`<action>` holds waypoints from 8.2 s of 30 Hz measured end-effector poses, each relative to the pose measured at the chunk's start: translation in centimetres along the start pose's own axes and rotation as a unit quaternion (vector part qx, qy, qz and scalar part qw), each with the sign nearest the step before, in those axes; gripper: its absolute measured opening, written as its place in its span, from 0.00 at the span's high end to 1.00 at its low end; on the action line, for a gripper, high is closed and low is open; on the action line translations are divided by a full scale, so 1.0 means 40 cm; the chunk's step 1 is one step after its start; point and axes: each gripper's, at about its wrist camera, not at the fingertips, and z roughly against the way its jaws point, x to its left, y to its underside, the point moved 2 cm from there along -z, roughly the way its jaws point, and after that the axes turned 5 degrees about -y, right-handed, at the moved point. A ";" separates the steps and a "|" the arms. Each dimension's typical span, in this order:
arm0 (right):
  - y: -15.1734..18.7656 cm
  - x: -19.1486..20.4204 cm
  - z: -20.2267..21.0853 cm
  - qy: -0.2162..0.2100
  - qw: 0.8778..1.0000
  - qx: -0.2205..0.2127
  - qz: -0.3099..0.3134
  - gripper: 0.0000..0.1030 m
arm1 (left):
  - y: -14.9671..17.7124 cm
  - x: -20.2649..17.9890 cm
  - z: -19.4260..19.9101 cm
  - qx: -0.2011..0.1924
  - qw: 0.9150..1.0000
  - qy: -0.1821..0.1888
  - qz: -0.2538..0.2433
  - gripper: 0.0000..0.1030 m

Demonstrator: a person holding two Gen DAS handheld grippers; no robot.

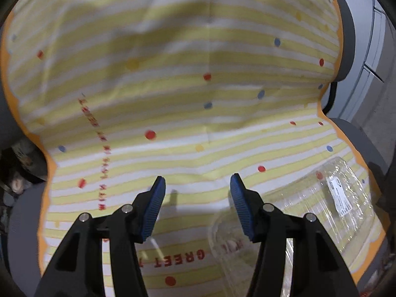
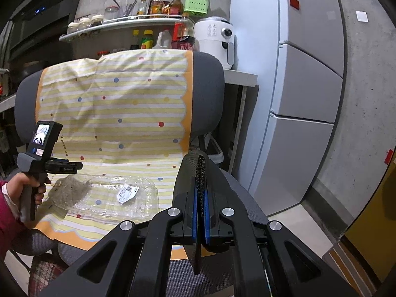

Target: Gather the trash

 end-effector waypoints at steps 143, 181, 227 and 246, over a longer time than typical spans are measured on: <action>0.194 -0.214 0.321 -0.002 0.987 0.115 -0.109 0.10 | 0.407 -0.508 0.644 -0.088 0.985 0.091 -0.114 0.06; 0.185 -0.182 0.302 -0.007 0.988 0.125 -0.089 0.09 | 0.436 -0.403 0.659 -0.055 0.995 0.049 -0.070 0.06; 0.183 -0.188 0.295 -0.009 0.988 0.127 -0.088 0.09 | 0.436 -0.395 0.659 -0.053 0.995 0.048 -0.069 0.06; 0.182 -0.192 0.289 -0.009 0.988 0.128 -0.089 0.09 | 0.447 -0.400 0.659 -0.058 0.995 0.043 -0.068 0.06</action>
